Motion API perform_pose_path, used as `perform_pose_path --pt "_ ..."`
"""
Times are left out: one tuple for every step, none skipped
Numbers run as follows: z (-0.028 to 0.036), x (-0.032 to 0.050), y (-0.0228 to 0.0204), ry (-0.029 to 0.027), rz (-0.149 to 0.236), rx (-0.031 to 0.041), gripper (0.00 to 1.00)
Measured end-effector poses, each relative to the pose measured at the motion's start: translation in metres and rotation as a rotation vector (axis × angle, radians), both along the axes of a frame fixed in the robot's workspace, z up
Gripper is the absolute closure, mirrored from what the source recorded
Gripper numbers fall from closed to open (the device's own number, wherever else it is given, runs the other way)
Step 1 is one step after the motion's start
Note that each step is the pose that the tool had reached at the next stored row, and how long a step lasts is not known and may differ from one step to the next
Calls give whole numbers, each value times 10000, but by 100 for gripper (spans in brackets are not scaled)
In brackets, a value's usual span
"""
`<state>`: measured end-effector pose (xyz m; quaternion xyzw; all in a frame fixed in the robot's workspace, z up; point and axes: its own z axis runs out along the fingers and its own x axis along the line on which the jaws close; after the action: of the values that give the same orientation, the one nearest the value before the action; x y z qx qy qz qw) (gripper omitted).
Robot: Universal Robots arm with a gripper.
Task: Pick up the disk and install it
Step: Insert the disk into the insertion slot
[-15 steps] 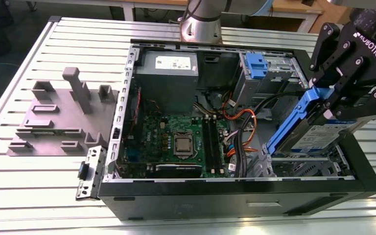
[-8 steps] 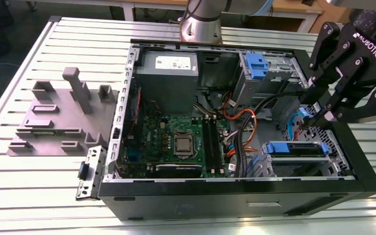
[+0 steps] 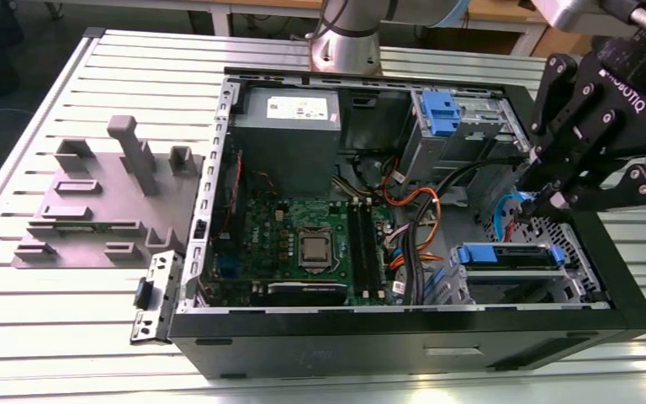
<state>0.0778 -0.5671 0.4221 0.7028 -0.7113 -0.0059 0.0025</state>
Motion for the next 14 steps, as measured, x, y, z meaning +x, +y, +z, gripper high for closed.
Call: perform_pose_path --pt "-17 -1 0 -1 -1 -2 70" --pt "-28 -1 0 -1 -1 -2 76" --pt "-32 -1 1 -2 -1 -3 76" --pt "-32 -1 0 -1 -1 -4 82" --pt "-32 -1 0 -2 -1 -4 87" --pt "-33 -1 0 -1 -1 -4 87" --pt "-34 -1 0 -2 -1 -2 89" --pt "-34 -1 0 -2 -1 -2 89" --pt "-36 -1 0 -2 -1 -1 89" --pt "-41 -1 0 -2 -1 1 89" --pt "-52 -1 0 -3 -1 2 89" --pt "-71 -1 0 -4 -1 1 89" --pt "-88 -1 0 -6 -1 -1 89" --pt "-105 -1 -1 -6 -1 -2 89"
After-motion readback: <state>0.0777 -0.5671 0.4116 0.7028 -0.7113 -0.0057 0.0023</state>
